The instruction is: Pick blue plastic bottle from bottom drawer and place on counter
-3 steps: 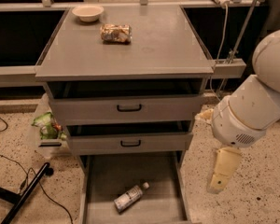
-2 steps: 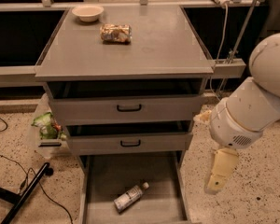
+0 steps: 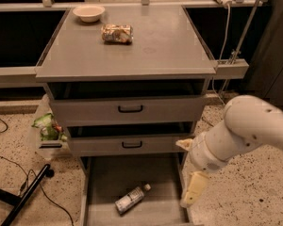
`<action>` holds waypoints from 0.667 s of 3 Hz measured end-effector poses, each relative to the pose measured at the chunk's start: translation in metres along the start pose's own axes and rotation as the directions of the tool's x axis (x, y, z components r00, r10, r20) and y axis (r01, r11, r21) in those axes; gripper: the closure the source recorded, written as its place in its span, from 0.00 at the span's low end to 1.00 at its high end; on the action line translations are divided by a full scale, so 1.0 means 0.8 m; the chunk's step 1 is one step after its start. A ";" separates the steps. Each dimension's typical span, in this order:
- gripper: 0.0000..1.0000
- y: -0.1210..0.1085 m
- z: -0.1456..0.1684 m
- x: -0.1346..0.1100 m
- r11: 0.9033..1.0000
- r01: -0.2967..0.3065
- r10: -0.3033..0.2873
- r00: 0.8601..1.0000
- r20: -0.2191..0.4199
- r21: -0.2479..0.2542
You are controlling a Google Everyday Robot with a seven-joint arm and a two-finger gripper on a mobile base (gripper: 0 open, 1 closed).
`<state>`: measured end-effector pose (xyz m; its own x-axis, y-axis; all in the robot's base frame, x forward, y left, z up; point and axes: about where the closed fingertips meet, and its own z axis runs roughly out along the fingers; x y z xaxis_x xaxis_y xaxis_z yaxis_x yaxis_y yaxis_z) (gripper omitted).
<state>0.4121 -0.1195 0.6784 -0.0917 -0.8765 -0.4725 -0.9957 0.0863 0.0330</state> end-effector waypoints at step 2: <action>0.00 -0.048 0.080 0.010 0.995 0.012 -0.024 0.993 0.120 0.098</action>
Offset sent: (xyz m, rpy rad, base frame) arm 0.0406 0.0203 -0.0736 0.1482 -0.0850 0.0065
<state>0.4504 -0.0997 0.6165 -0.0657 -0.8153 -0.5753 -0.9908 0.1215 -0.0590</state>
